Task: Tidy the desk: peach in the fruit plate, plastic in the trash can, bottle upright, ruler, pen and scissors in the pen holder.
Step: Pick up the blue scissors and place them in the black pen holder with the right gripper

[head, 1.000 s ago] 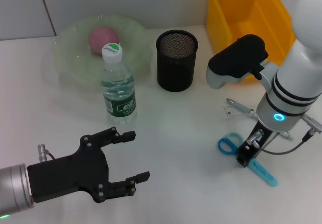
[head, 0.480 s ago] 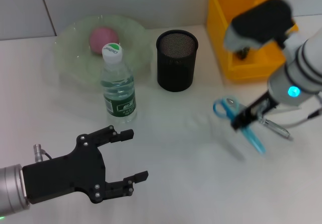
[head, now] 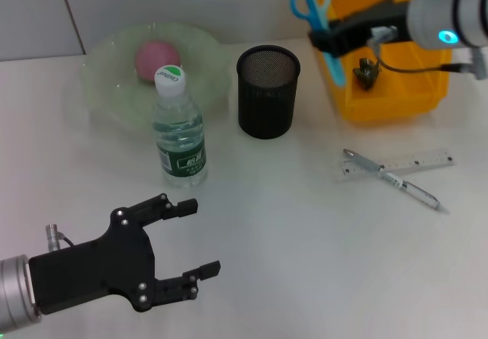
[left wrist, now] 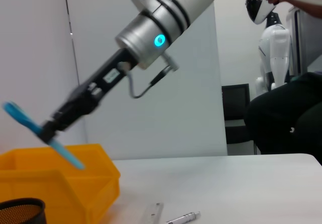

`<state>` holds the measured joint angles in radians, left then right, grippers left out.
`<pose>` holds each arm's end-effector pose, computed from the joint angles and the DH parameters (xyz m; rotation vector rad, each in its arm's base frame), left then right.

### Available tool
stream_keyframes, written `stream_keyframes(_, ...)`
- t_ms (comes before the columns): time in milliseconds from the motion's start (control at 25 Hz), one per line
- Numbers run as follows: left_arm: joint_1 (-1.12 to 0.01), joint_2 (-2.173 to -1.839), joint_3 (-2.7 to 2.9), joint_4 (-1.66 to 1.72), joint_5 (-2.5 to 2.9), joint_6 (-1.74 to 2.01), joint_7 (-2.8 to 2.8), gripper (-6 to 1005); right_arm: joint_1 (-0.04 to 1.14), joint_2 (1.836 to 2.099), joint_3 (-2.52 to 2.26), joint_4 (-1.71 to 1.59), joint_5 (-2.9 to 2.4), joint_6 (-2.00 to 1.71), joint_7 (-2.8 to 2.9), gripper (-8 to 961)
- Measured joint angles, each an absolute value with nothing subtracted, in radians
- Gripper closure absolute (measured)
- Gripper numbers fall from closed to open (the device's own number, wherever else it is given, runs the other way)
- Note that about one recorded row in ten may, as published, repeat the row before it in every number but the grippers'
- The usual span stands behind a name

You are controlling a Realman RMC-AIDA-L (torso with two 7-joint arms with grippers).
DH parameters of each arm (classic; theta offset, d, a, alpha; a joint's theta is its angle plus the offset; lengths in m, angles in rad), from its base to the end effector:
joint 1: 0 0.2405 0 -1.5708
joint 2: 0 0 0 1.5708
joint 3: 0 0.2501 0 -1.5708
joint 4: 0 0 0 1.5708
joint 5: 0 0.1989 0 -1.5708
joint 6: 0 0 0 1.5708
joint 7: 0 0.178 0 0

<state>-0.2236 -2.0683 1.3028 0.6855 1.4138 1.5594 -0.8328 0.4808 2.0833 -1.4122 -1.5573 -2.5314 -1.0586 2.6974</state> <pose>-0.2298 0.2471 -0.0590 -2.7187 -0.0210 -0.9125 0.1395 0.4053 0.0162 -2.2524 0.7546 0.1446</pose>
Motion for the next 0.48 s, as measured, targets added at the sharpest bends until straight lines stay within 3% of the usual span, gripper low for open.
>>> stream_keyframes(160,-0.227,-2.067,1.289,0.674,1.413,1.562,-0.838,208,0.49,2.084,-1.486,-1.397,-2.397,-0.761,2.507,714)
stream_keyframes(480,-0.228,-2.065,1.275,0.673,1.413,1.561,-0.857,209,0.491,2.082,-1.514,-1.256,-2.145,-0.592,2.253,712)
